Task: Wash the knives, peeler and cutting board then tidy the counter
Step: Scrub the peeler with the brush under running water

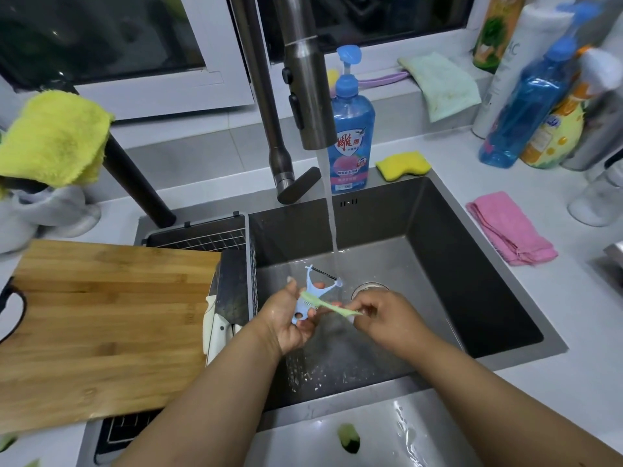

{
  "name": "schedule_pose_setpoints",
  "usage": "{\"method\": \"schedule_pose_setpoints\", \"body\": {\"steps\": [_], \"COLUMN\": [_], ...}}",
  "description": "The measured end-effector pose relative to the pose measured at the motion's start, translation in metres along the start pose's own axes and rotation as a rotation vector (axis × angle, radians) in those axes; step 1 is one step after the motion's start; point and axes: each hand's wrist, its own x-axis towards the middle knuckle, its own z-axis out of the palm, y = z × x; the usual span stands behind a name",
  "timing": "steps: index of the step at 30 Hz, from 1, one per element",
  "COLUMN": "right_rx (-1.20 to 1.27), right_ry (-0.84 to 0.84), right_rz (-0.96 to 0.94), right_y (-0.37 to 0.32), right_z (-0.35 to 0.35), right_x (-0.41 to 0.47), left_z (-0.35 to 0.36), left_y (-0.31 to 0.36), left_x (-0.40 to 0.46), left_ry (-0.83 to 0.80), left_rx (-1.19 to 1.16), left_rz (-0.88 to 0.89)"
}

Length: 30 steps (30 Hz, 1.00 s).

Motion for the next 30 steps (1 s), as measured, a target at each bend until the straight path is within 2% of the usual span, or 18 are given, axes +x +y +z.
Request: {"method": "schedule_pose_setpoints", "body": {"steps": [4, 8, 9, 13, 15, 21, 26, 30], "right_rx": [-0.157, 0.075, 0.078, -0.185, -0.248, 0.023, -0.218, -0.145], "right_ry": [0.118, -0.039, -0.03, 0.211, 0.258, 0.049, 0.216, 0.149], "right_rz": [0.076, -0.014, -0.004, 0.131, 0.163, 0.003, 0.09, 0.015], "right_y": [0.006, -0.004, -0.001, 0.021, 0.023, 0.008, 0.014, 0.006], "right_z": [-0.007, -0.003, -0.004, -0.019, -0.026, -0.023, -0.031, -0.029], "right_x": [0.007, -0.006, -0.007, -0.001, -0.002, -0.008, 0.002, 0.001], "left_z": [0.003, 0.005, 0.008, 0.029, 0.036, 0.038, 0.048, 0.047], "left_y": [-0.001, 0.0, 0.0, -0.003, -0.002, 0.002, 0.002, 0.007], "left_x": [0.001, 0.004, 0.004, 0.0, 0.0, 0.008, 0.001, -0.001], "left_ry": [-0.018, -0.028, -0.032, -0.088, -0.111, -0.065, -0.093, -0.057], "left_rx": [-0.011, -0.013, -0.009, 0.038, 0.037, 0.061, 0.103, 0.147], "left_rz": [-0.006, -0.009, -0.009, -0.024, -0.026, -0.039, -0.035, -0.033]}}
